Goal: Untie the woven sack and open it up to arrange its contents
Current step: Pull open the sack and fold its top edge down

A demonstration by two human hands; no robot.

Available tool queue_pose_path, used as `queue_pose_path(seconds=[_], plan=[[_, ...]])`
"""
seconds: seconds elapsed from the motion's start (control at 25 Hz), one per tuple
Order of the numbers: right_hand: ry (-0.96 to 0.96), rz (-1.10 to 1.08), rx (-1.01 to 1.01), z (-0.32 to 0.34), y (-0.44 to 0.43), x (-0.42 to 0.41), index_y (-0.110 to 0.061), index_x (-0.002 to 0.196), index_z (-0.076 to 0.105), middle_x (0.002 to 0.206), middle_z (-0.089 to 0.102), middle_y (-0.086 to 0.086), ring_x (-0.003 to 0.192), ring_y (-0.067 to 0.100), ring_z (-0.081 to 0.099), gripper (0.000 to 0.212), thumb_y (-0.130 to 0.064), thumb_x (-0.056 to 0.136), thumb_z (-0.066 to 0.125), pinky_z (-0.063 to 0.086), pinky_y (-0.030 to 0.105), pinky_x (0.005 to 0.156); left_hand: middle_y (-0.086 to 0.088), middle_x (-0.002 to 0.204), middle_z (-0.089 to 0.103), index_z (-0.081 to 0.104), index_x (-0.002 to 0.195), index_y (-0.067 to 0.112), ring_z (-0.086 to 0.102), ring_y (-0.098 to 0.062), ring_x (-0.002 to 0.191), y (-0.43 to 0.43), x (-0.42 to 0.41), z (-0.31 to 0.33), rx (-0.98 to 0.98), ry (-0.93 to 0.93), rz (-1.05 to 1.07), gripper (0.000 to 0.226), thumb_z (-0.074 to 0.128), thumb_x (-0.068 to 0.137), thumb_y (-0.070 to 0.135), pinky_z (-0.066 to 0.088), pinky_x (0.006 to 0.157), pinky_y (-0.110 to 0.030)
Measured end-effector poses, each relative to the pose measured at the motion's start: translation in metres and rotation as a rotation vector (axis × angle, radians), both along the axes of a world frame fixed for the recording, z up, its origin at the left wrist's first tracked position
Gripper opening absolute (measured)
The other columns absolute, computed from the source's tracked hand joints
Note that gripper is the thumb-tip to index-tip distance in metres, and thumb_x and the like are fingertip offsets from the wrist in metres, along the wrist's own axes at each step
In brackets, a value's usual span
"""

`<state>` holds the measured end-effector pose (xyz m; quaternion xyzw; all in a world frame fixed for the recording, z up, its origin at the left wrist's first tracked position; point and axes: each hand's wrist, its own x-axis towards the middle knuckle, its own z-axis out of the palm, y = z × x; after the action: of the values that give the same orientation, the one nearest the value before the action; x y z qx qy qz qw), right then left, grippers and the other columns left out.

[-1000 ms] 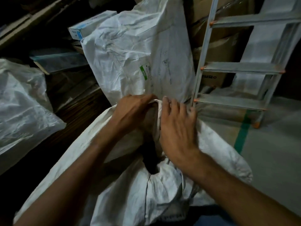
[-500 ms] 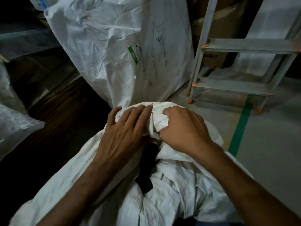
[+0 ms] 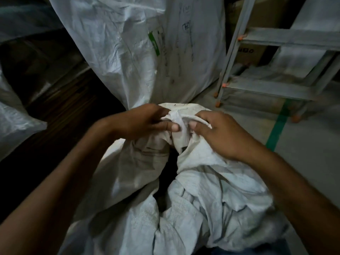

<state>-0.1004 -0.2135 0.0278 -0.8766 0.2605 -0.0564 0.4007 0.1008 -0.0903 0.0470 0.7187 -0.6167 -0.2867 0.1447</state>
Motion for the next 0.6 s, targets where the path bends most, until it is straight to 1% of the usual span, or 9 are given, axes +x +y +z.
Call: queue_pose_path(seconds=[0.04, 0.12, 0.16, 0.24, 0.28, 0.32, 0.4, 0.48, 0.6], plan=[[-0.015, 0.006, 0.064, 0.002, -0.008, 0.007, -0.024, 0.075, 0.062, 0.071, 0.061, -0.014, 0.067, 0.001, 0.055, 0.032, -0.033, 0.105, 0.057, 0.039, 0.03, 0.065, -0.004, 0.098, 0.07, 0.064, 0.108, 0.019, 0.066, -0.015, 0.085, -0.002, 0.003, 0.002, -0.035, -0.058, 0.022, 0.062, 0.05, 0.087, 0.075, 0.054, 0.073, -0.04], [-0.01, -0.021, 0.146, 0.008, -0.018, 0.014, -0.008, 0.073, 0.062, 0.068, 0.058, -0.003, 0.061, 0.01, 0.05, 0.04, -0.029, 0.106, 0.056, 0.035, 0.03, 0.063, 0.0, 0.126, 0.065, 0.056, 0.13, 0.026, 0.065, -0.02, 0.107, 0.005, -0.006, -0.002, -0.224, -0.442, 0.085, 0.066, 0.05, 0.086, 0.075, 0.055, 0.085, -0.044], [0.0, -0.03, 0.169, 0.011, -0.019, 0.015, -0.007, 0.072, 0.062, 0.068, 0.058, 0.001, 0.061, 0.013, 0.05, 0.041, -0.03, 0.105, 0.055, 0.036, 0.032, 0.064, -0.001, 0.135, 0.06, 0.052, 0.137, 0.025, 0.062, -0.023, 0.114, 0.011, -0.018, -0.006, -0.308, -0.648, 0.113, 0.066, 0.055, 0.088, 0.069, 0.053, 0.089, -0.045], [0.038, -0.042, 0.12, 0.016, -0.014, 0.015, -0.015, 0.075, 0.065, 0.072, 0.065, -0.002, 0.066, 0.016, 0.058, 0.037, -0.035, 0.105, 0.055, 0.045, 0.035, 0.068, -0.006, 0.132, 0.063, 0.049, 0.142, 0.019, 0.065, -0.028, 0.11, 0.027, -0.041, -0.017, -0.401, -0.842, 0.135, 0.063, 0.066, 0.09, 0.052, 0.051, 0.084, -0.043], [0.076, -0.055, -0.034, 0.016, -0.009, 0.011, -0.02, 0.086, 0.069, 0.084, 0.07, -0.003, 0.078, 0.019, 0.063, 0.029, -0.039, 0.104, 0.055, 0.05, 0.038, 0.074, -0.007, 0.123, 0.067, 0.049, 0.141, 0.017, 0.068, -0.03, 0.101, 0.032, -0.047, -0.023, -0.405, -0.855, 0.154, 0.055, 0.063, 0.095, 0.044, 0.051, 0.078, -0.042], [0.085, -0.097, -0.291, 0.015, -0.001, 0.007, -0.023, 0.103, 0.069, 0.102, 0.072, -0.001, 0.094, 0.022, 0.064, 0.02, -0.039, 0.102, 0.057, 0.05, 0.041, 0.083, -0.007, 0.114, 0.07, 0.051, 0.138, 0.016, 0.07, -0.03, 0.093, 0.034, -0.048, -0.028, -0.387, -0.854, 0.177, 0.044, 0.055, 0.1, 0.037, 0.05, 0.073, -0.041], [-0.006, -0.16, -0.749, 0.011, 0.028, -0.004, -0.019, 0.13, 0.061, 0.13, 0.064, 0.006, 0.115, 0.029, 0.058, 0.034, -0.021, 0.096, 0.061, 0.045, 0.046, 0.096, -0.006, 0.101, 0.072, 0.056, 0.13, 0.015, 0.07, -0.031, 0.083, 0.031, -0.044, -0.032, -0.358, -0.841, 0.193, 0.034, 0.044, 0.101, 0.027, 0.046, 0.066, -0.039], [-0.033, -0.147, -0.807, 0.003, 0.06, -0.008, -0.01, 0.142, 0.054, 0.139, 0.06, 0.012, 0.124, 0.033, 0.055, 0.053, -0.014, 0.089, 0.058, 0.042, 0.051, 0.104, -0.003, 0.098, 0.074, 0.061, 0.123, 0.017, 0.069, -0.028, 0.081, 0.028, -0.046, -0.027, -0.385, -0.715, 0.194, 0.035, 0.041, 0.095, 0.024, 0.041, 0.064, -0.033], [0.134, -0.209, -0.768, -0.021, 0.068, -0.001, -0.006, 0.151, 0.042, 0.144, 0.054, 0.017, 0.133, 0.037, 0.05, 0.067, -0.026, 0.091, 0.064, 0.035, 0.058, 0.11, 0.001, 0.106, 0.075, 0.062, 0.123, 0.023, 0.069, -0.024, 0.09, 0.031, -0.044, -0.018, -0.391, -0.37, 0.243, 0.033, 0.044, 0.096, 0.025, 0.048, 0.07, -0.033]])
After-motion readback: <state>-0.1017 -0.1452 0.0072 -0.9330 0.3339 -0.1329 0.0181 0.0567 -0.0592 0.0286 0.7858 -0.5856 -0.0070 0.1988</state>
